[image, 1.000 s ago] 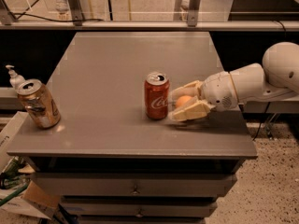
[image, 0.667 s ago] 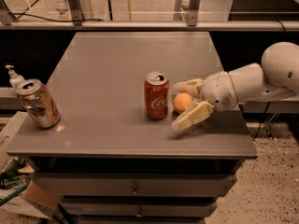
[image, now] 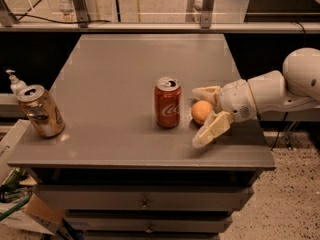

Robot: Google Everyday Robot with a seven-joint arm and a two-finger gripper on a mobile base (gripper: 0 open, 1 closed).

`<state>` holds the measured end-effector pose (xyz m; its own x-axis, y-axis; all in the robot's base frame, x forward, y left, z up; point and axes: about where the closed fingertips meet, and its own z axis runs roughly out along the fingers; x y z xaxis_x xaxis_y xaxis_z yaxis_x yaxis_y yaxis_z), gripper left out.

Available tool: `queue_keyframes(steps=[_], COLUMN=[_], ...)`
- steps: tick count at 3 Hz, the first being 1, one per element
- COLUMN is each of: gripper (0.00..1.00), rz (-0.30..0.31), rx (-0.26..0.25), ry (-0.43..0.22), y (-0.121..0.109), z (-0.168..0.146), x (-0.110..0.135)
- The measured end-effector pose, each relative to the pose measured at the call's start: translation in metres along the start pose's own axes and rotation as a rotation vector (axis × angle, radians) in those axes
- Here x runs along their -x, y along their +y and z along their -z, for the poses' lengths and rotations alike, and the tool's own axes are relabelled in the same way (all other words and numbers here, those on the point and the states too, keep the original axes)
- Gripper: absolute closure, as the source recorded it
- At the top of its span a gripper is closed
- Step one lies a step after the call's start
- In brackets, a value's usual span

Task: Move orange can near coke can

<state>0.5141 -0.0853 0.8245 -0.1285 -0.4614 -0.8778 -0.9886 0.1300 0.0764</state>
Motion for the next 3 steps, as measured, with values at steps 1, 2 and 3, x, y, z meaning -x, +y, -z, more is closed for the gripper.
queue_keyframes(steps=[1,2,3], gripper=[0.0,0.0,0.0], rz=[-0.012,-0.03,-0.052], rx=[-0.008,-0.022,-0.039], ry=[0.008,0.018,0.028], y=[0.002,0.006,0.015], z=[0.005,0.014,0.026], x=[-0.005,-0.011,-0.017])
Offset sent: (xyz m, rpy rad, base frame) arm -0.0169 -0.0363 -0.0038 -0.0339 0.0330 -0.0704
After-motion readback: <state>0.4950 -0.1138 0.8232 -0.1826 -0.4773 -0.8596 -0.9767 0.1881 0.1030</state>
